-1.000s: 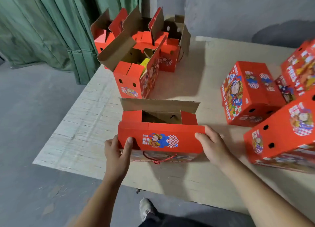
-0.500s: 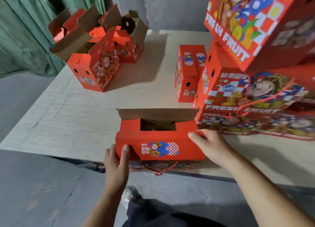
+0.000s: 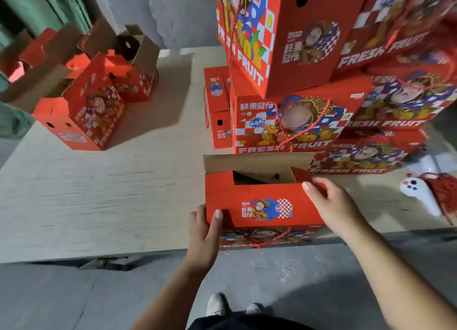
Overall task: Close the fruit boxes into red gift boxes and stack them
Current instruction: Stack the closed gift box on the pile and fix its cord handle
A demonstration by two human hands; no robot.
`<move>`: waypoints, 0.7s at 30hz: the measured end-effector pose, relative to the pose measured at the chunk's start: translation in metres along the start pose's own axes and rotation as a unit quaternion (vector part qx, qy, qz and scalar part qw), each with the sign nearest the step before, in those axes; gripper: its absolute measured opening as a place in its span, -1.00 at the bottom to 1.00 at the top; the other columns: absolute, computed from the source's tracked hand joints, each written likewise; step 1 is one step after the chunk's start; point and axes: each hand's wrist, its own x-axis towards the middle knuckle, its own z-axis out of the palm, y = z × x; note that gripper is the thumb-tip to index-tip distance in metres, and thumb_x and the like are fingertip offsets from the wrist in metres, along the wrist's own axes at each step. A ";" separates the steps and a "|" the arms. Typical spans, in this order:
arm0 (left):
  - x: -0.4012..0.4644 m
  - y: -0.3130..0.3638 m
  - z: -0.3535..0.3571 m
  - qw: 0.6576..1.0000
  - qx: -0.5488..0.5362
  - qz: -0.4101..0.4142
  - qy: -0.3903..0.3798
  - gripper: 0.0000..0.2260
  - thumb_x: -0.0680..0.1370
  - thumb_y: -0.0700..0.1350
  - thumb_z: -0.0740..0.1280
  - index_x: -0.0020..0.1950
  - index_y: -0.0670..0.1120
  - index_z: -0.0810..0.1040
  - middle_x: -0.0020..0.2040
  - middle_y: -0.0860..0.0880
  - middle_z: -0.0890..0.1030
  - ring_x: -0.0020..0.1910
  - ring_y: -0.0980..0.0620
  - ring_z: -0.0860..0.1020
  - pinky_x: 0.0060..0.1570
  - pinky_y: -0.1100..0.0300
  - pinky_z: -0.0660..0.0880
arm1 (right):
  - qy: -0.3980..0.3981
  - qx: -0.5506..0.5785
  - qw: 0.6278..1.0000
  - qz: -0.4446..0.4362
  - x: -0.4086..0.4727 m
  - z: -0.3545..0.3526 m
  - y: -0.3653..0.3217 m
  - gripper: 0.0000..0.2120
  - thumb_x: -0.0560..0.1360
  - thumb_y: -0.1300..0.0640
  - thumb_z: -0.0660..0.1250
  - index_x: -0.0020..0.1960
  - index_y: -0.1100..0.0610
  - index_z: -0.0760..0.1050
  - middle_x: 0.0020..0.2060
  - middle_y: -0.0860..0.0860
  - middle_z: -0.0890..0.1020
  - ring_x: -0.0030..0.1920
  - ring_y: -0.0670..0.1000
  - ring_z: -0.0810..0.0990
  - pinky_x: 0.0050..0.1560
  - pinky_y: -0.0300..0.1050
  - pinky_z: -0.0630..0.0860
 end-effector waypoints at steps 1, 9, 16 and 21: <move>0.002 0.004 0.003 1.000 0.009 0.004 0.004 -0.79 0.60 0.36 0.12 0.16 0.37 0.43 0.12 0.07 0.45 0.22 0.16 0.43 0.32 -0.06 0.45 | 0.025 -0.015 1.000 0.001 0.001 0.000 0.001 -0.40 0.58 -0.36 0.22 0.46 -0.01 0.44 0.26 0.03 0.62 0.07 0.01 0.59 -0.05 -0.10 0.49; 0.002 0.019 0.006 0.950 0.270 0.108 0.112 -0.44 0.66 0.08 0.33 0.62 0.04 0.25 0.54 -0.10 0.27 0.52 -0.16 0.21 0.48 -0.14 0.16 | 0.012 -0.172 0.980 -0.095 -0.024 0.018 0.005 -0.27 0.60 -0.32 -0.01 0.69 -0.05 0.02 0.61 0.10 0.06 0.59 0.20 0.04 0.54 0.22 0.18; 0.017 0.008 0.011 0.880 0.434 0.174 -0.087 -0.14 0.50 0.61 0.06 0.68 0.18 0.09 0.67 0.18 0.04 0.68 0.03 -0.07 0.62 -0.07 -0.10 | 0.043 -0.050 0.988 -0.140 -0.005 0.019 -0.012 -0.23 0.65 -0.27 0.14 0.69 0.03 -0.08 0.68 0.07 -0.05 0.66 0.08 -0.06 0.59 0.09 -0.02; 0.019 0.011 0.012 0.886 0.419 0.193 -0.055 -0.13 0.44 0.62 0.18 0.60 0.15 0.23 0.61 0.10 0.33 0.62 -0.07 0.22 0.60 -0.21 0.13 | 0.050 -0.074 0.975 -0.202 0.038 -0.011 -0.042 -0.37 0.59 -0.42 0.07 0.04 0.08 0.64 0.05 0.01 0.62 0.07 0.09 0.62 0.05 -0.08 0.52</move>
